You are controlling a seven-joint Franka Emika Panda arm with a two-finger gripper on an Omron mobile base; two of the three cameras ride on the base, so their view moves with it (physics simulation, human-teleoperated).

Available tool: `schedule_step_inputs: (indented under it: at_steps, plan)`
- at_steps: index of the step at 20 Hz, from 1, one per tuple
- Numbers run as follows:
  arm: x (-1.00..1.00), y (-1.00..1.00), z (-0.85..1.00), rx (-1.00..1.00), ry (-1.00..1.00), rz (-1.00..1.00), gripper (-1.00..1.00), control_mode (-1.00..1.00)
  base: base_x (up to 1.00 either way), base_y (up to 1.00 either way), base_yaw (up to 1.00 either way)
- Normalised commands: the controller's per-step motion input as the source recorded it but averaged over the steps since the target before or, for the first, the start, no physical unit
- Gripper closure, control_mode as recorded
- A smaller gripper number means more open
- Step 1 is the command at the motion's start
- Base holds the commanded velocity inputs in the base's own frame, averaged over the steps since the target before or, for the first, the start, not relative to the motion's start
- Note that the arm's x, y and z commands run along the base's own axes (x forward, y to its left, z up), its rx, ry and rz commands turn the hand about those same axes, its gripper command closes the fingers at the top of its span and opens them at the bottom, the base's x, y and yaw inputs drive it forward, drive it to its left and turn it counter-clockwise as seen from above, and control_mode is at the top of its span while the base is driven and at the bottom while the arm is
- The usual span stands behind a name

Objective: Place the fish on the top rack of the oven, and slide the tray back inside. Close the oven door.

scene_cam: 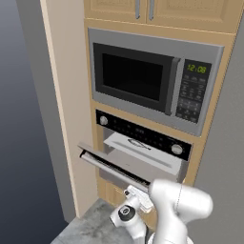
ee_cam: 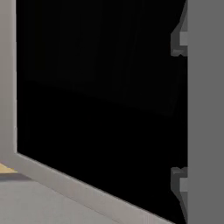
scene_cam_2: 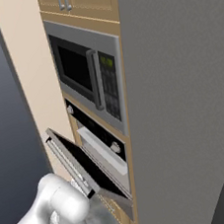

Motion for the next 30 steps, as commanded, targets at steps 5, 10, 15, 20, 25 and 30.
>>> schedule_step_inputs:
  at_steps: [5, 10, 15, 20, 25, 30]
  plan:
    - [0.34, -0.93, 1.00, -0.10, 0.00, -0.06, -1.00, -1.00, 0.00, 0.00, 0.00]
    - [0.59, -0.93, 1.00, -0.07, 0.00, -0.03, -1.00, -1.00, 0.00, 0.00, 0.00]
    - [0.72, -0.99, 1.00, -0.05, 0.01, 0.00, -1.00, -1.00, 0.00, 0.00, 0.00]
    - [0.86, -0.96, 0.81, -0.03, 0.10, 0.00, -1.00, -1.00, 0.00, 0.00, 0.00]
    - [0.31, -0.47, 0.31, 0.00, 0.07, 0.01, -1.00, -1.00, 0.00, 0.00, 0.00]
    - [-0.21, 0.12, -0.07, -0.03, -0.14, 0.01, -1.00, -1.00, 0.00, 0.00, 0.00]
